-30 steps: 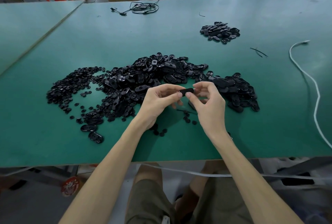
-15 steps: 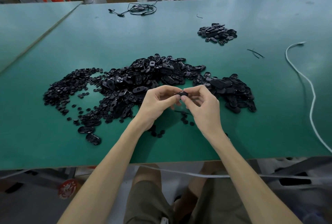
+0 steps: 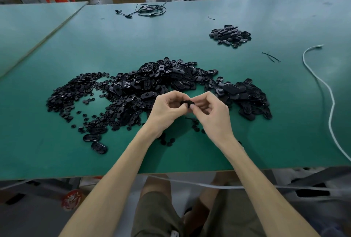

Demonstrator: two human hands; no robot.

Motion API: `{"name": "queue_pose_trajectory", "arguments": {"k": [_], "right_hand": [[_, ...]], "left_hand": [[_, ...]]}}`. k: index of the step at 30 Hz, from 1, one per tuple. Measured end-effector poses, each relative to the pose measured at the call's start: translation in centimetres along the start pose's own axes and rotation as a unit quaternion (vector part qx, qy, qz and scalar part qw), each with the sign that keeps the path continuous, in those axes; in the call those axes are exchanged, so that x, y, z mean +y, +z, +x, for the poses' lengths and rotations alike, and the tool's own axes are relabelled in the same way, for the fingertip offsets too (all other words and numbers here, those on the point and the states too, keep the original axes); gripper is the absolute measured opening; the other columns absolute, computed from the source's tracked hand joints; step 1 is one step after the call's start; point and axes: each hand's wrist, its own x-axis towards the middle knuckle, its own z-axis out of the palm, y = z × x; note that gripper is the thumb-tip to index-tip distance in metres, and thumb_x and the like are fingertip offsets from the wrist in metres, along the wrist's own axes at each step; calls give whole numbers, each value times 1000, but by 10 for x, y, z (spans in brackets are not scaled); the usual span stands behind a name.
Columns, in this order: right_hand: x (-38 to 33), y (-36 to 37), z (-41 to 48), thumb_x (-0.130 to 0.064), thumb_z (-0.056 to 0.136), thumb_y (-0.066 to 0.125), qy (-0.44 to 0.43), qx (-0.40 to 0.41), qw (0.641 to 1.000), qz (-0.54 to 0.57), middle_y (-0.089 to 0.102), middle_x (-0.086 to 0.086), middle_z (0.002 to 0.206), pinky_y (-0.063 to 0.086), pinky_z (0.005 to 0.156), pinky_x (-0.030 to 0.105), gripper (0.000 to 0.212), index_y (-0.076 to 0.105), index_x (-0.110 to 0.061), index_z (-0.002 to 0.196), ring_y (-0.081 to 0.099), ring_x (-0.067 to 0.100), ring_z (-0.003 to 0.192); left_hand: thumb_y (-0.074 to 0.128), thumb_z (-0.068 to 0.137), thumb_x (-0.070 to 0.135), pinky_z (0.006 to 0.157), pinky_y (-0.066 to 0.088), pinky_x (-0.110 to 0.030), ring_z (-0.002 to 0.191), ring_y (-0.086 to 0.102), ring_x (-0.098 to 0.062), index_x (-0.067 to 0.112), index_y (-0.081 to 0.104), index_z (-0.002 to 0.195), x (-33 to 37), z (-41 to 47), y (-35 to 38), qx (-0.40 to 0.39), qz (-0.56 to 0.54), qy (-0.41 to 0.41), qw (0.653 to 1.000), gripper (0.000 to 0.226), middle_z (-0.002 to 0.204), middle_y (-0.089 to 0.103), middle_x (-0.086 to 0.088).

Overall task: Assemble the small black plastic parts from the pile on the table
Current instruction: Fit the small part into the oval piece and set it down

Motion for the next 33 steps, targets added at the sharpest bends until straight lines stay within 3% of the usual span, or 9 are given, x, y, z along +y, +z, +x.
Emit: {"name": "queue_pose_trajectory", "arguments": {"k": [3, 9, 15, 19, 22, 25, 27, 30, 33], "right_hand": [[0, 1, 0, 1, 92, 72, -5, -4, 1000, -13, 72, -22, 83, 51, 71, 11, 18, 71, -17, 96, 69, 0, 78], [-1, -1, -1, -1, 94, 70, -21, 41, 999, -29, 70, -5, 91, 50, 74, 16, 23, 73, -23, 101, 69, 8, 82], [-3, -1, -1, 1, 94, 70, -28, 32, 998, -37, 67, -5, 93, 50, 74, 14, 38, 72, -36, 87, 68, 7, 81], [-4, 0, -2, 0, 95, 70, -22, 34, 998, -37, 68, -5, 94, 49, 74, 13, 31, 75, -31, 89, 67, 5, 81], [-3, -1, -2, -4, 98, 67, -28, 76, 996, -41, 67, -6, 100, 51, 75, 17, 22, 76, -23, 98, 66, 6, 87], [0, -5, 0, -7, 100, 61, 13, 169, 985, -14, 60, -5, 115, 56, 85, 27, 25, 71, -21, 119, 64, 3, 96], [3, -6, 2, -7, 101, 58, 57, 221, 973, 19, 51, -4, 125, 58, 85, 27, 36, 61, -19, 135, 62, -2, 98], [5, -7, 4, -6, 101, 56, 92, 234, 967, 38, 44, -2, 137, 59, 90, 27, 55, 43, -14, 155, 62, -1, 106], [4, -6, 3, -5, 101, 56, 94, 218, 971, 32, 42, -1, 142, 60, 91, 28, 60, 39, -14, 157, 63, 2, 112]], "left_hand": [[63, 92, -14, 77, 59, -24, 74, 73, -13, 5, 72, 95, 1, -1, 2, 3, 11, -4, 1000, 21, 82, 76, 1], [75, 92, 0, 91, 61, -38, 90, 76, -25, 3, 77, 107, 3, -1, 0, 7, -8, 4, 1000, 15, 100, 79, -13], [75, 93, 2, 87, 62, -38, 85, 74, -24, 5, 77, 105, -2, 0, -2, -1, 8, 11, 1000, 12, 97, 78, -14], [74, 94, 3, 88, 60, -37, 88, 74, -22, 6, 77, 106, -3, 0, -1, 0, 17, 16, 1000, 13, 96, 79, -10], [73, 97, 14, 100, 56, -38, 108, 72, -16, 13, 75, 117, -1, 0, -1, 22, 45, 21, 999, 20, 112, 77, -2], [66, 102, 17, 118, 41, -35, 137, 52, -11, 19, 69, 132, 0, 2, 1, 49, 134, 38, 989, 30, 147, 56, 6], [65, 102, 16, 127, 22, -36, 156, 24, -12, 15, 62, 143, 0, 4, 3, 28, 237, 43, 970, 40, 165, 35, 5], [61, 105, 27, 128, 5, -46, 161, -5, -17, 10, 41, 157, -3, 7, 10, -1, 376, 12, 927, 58, 174, 8, -3], [51, 108, 37, 126, -1, -42, 160, -11, -20, 14, 32, 162, -8, 9, 13, -20, 448, -8, 894, 61, 175, 1, -8]]}}
